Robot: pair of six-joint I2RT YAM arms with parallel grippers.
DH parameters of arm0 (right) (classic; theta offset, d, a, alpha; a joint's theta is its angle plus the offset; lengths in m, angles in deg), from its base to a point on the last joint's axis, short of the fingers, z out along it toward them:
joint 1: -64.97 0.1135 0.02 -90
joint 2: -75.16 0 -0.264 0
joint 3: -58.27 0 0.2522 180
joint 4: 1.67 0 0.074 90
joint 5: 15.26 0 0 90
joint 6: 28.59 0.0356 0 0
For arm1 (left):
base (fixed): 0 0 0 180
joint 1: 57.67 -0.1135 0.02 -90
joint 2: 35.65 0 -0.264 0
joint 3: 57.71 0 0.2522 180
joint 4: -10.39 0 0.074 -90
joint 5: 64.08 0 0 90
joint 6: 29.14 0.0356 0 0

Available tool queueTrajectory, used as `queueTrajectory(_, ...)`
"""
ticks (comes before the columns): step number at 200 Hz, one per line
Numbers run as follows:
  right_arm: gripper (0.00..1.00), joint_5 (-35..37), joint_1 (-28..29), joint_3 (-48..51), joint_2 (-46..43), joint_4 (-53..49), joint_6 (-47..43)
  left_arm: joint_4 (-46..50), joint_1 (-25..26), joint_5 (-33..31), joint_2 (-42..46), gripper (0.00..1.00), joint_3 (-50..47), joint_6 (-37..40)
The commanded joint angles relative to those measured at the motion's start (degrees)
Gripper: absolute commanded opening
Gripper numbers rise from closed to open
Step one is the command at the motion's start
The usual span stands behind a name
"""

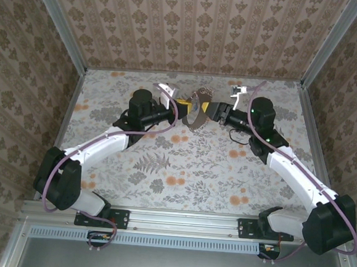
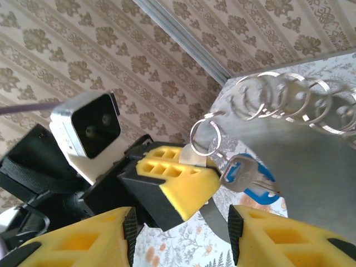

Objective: Put the keys on the keyring

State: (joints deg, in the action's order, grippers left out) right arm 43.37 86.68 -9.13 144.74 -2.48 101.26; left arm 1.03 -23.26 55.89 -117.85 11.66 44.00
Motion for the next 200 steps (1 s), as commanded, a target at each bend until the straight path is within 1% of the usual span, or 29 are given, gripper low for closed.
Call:
queueTrajectory(1, 0.50, 6.2, 1.0, -4.3, -1.8, -9.5, -10.2, 4.1, -0.1, 0.6, 1.0, 0.00, 5.2, -0.7)
queueTrajectory(35, 0.51, 11.8, 0.9, -9.3, -1.1, -19.7, -24.6, 16.3, -1.3, 4.3, -0.5, 0.00, 12.4, -0.3)
queueTrajectory(48, 0.51, 12.3, 0.5, -10.7, -0.7, -21.4, -28.8, 20.7, -2.1, 6.0, -1.0, 0.00, 15.0, 0.2)
queueTrajectory(77, 0.49, 8.1, 0.3, -11.7, -0.8, -21.2, -37.2, 30.3, -3.2, 6.5, -2.0, 0.00, 20.3, 3.3)
queueTrajectory(80, 0.49, 7.7, 0.3, -11.8, -0.8, -21.1, -37.8, 30.9, -3.3, 8.0, -2.2, 0.00, 20.6, 3.5)
queueTrajectory(88, 0.49, 6.7, 0.3, -12.0, -0.9, -21.1, -39.5, 32.6, -3.5, 8.8, -2.5, 0.00, 21.6, 4.0)
queueTrajectory(110, 0.50, 3.9, 0.4, -13.5, -0.4, -21.3, -42.0, 36.1, -3.8, 10.0, -3.2, 0.00, 23.6, 5.0)
queueTrajectory(127, 0.50, 3.3, 0.9, -14.5, 0.3, -21.1, -43.2, 38.0, -3.8, 11.3, -3.7, 0.00, 24.6, 5.7)
queueTrajectory(170, 0.50, 2.7, 2.8, -15.7, 2.0, -20.2, -45.2, 40.0, -3.9, 12.6, -4.3, 0.00, 26.3, 6.1)
queueTrajectory(200, 0.49, 3.9, 4.1, -17.1, 3.8, -22.4, -47.6, 40.5, -3.9, 14.1, -4.8, 0.00, 27.2, 6.3)
